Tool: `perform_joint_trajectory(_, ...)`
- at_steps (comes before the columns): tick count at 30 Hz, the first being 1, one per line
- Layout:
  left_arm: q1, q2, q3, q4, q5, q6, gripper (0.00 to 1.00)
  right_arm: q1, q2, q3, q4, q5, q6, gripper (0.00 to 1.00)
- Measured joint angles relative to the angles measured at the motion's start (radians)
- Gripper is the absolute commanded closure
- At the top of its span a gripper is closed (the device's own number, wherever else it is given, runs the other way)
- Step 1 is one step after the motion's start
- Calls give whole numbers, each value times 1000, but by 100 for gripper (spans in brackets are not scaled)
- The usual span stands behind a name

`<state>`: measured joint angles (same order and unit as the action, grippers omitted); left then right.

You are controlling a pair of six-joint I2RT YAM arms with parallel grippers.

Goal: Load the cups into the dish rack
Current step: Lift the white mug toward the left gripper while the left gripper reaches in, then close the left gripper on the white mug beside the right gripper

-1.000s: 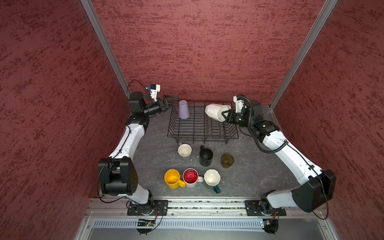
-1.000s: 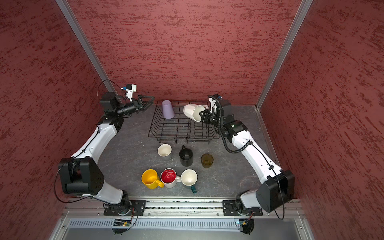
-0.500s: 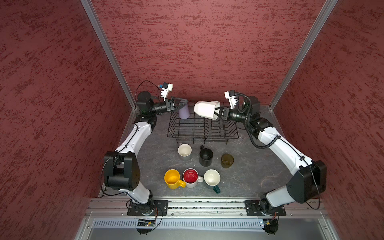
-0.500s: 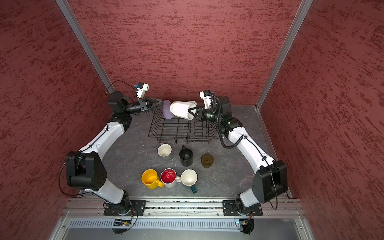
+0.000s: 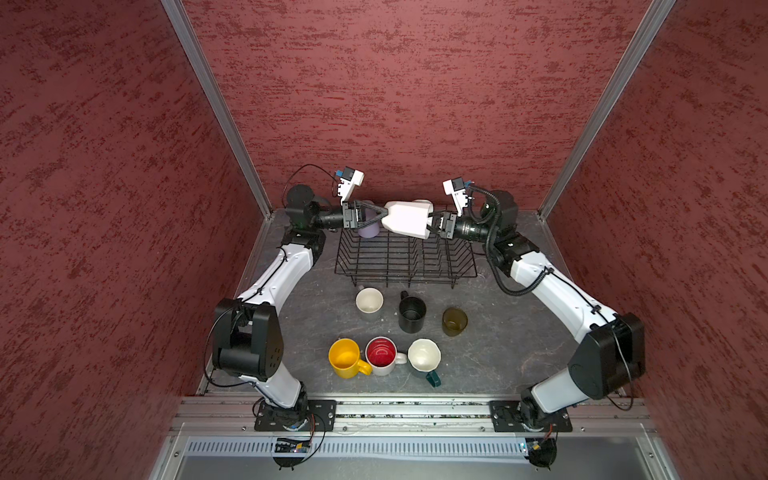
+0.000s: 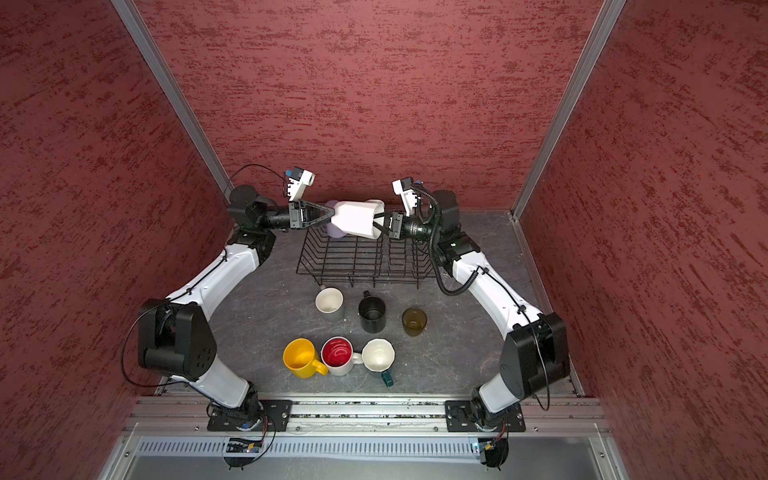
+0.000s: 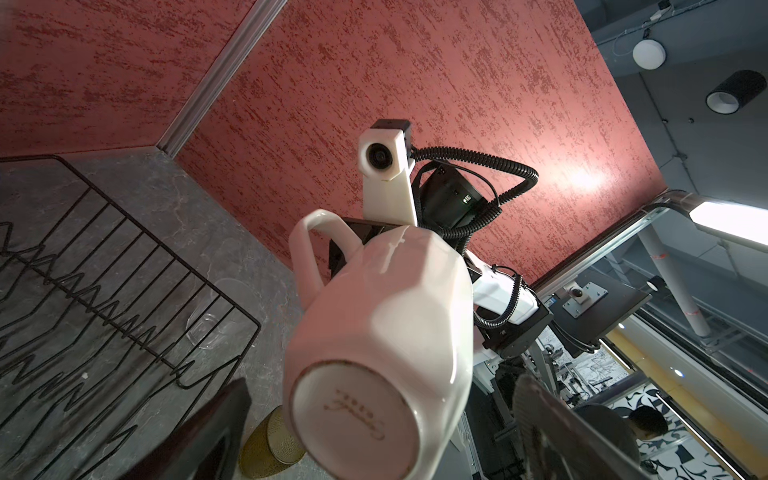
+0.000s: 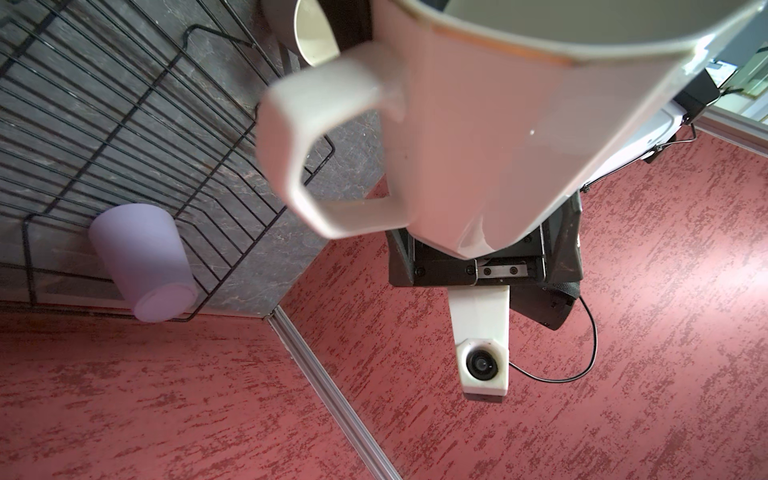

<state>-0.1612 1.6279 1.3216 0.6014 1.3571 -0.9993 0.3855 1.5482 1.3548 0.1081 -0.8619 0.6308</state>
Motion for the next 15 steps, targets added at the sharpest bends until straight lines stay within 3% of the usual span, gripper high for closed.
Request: perform_joint_trajectory(15,-58,8,-3,106,58,-26,0,24,36,0,91,-43,62,100)
